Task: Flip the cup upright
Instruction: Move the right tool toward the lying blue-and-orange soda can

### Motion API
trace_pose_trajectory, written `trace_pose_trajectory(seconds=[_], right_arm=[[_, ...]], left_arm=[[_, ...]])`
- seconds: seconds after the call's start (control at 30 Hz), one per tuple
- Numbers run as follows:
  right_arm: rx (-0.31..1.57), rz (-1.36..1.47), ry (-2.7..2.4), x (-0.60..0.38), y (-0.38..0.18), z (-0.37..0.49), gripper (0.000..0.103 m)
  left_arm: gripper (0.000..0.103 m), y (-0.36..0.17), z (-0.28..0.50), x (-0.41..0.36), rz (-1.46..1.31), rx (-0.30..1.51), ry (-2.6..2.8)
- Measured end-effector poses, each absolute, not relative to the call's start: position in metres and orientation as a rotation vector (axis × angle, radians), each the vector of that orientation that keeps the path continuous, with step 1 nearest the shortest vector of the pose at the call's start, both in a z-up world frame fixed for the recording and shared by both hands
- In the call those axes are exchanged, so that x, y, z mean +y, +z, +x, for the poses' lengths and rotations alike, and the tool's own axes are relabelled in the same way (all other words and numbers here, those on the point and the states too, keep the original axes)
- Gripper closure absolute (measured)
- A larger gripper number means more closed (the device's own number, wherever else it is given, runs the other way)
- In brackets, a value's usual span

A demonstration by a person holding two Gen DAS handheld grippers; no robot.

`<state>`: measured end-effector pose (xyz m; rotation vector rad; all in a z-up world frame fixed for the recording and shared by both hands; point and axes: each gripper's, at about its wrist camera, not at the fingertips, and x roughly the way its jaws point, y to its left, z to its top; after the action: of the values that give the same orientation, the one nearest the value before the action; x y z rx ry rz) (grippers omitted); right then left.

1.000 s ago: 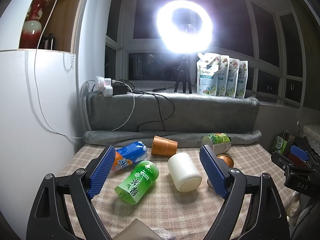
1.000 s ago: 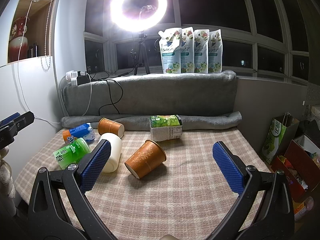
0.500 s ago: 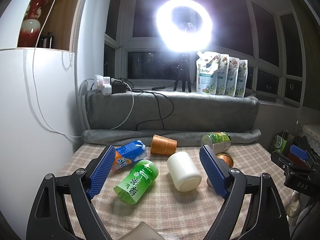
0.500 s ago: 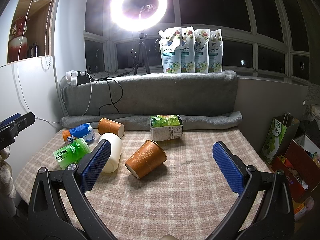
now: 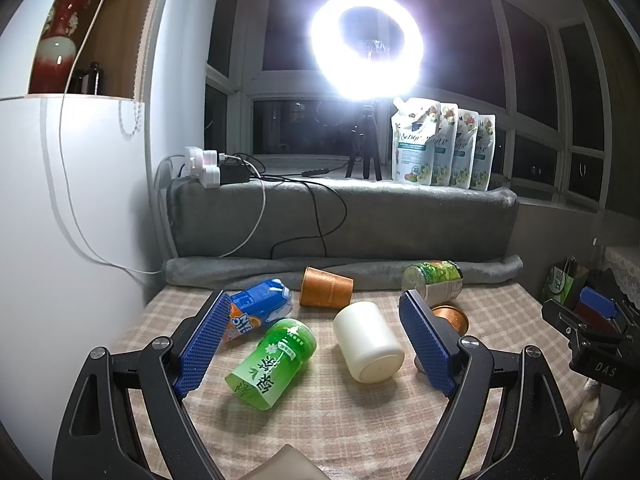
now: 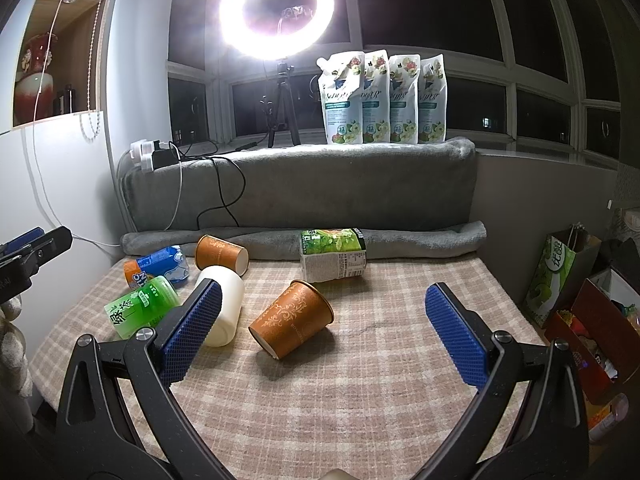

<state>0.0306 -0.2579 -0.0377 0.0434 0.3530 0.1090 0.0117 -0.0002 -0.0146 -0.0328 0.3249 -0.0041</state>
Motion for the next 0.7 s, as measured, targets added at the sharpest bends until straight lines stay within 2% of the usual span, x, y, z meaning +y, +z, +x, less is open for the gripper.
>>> trace_pose_trajectory(seconds=[0.27, 0.7], right_arm=[[0.358, 0.043, 0.113, -0.259, -0.036, 0.036, 0.000], [0.400, 0.053, 0.146, -0.249, -0.045, 0.063, 0.000]], left_arm=[[0.017, -0.014, 0.019, 0.006, -0.043, 0.342, -0.006], [0.017, -0.027, 0.045, 0.037, -0.076, 0.469, -0.007]])
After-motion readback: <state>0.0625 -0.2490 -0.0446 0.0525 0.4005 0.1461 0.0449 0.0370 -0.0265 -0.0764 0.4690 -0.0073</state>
